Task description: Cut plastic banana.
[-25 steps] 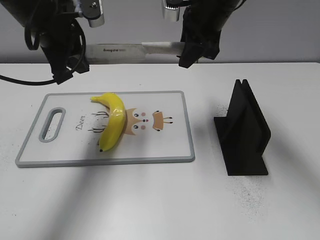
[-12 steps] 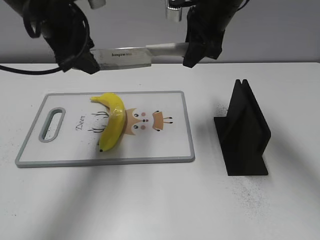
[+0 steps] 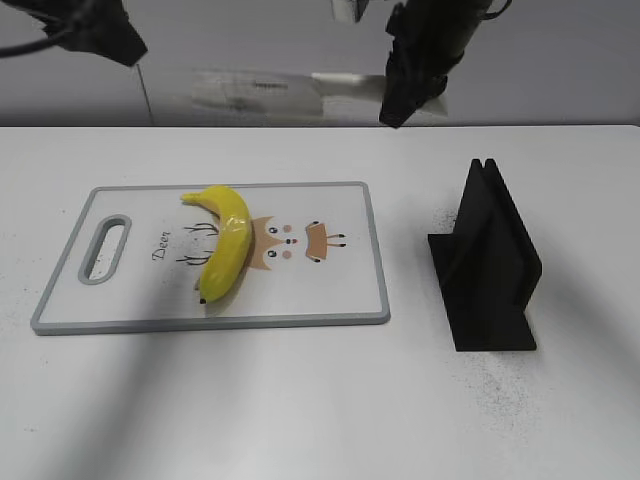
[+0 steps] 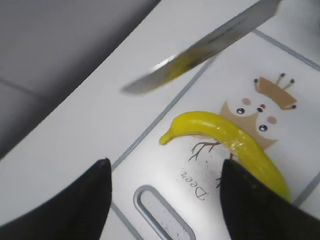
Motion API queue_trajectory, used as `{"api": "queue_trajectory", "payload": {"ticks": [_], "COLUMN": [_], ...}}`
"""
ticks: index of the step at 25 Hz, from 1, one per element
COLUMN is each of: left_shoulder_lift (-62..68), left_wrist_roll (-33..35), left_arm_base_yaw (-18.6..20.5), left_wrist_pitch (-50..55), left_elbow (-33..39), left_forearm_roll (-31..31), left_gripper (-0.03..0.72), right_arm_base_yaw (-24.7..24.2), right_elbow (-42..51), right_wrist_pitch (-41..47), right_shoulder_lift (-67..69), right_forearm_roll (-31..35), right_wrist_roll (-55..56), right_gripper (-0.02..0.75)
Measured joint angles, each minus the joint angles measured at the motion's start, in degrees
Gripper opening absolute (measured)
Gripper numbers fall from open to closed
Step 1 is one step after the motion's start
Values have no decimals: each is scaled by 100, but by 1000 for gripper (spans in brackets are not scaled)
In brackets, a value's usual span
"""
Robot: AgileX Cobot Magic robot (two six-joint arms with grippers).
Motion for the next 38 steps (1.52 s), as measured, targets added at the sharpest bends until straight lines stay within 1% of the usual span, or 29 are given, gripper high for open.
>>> {"api": "queue_trajectory", "payload": {"ticks": [3,6,8,10,13,16,19,22,27,31,38], "left_shoulder_lift": [-65,-65,-65,-65,-65,-134,-402,-721,-1404,-2059,-3315], "left_wrist_roll": [-1269,-2298,-2720,-3036,-3335,-3527,-3620,-3637,-3643,-3643,-3643], "left_arm_base_yaw": [361,747,970,1146,1254,1267,1267,1267,1267,1267,1267], "left_wrist_pitch": [115,636,1080,1517,1797,1817,1817,1817,1829,1826,1640], "left_elbow": [0,0,0,0,0,40,315,786,1815,2598,3739], "left_forearm_roll": [324,428,546,815,1295,1503,1477,1454,1449,1447,1436], "left_gripper": [630,622,613,605,595,592,590,590,590,590,588], "right_arm_base_yaw": [0,0,0,0,0,0,0,0,0,0,0], "right_elbow": [0,0,24,152,608,1279,2101,2989,4105,4578,4998], "right_wrist_pitch": [0,5,5,5,0,-5,-55,-312,-749,-842,-979], "right_shoulder_lift": [-204,-422,-544,-716,-1071,-1521,-2039,-2586,-3386,-3780,-3942], "right_forearm_roll": [-176,-452,-579,-617,-623,-623,-659,-799,-1133,-1182,-1188], "right_wrist_roll": [1391,2782,3470,4027,4871,5304,5676,6134,6900,7213,7506], "right_gripper": [161,161,161,161,161,161,161,161,161,161,160]}}
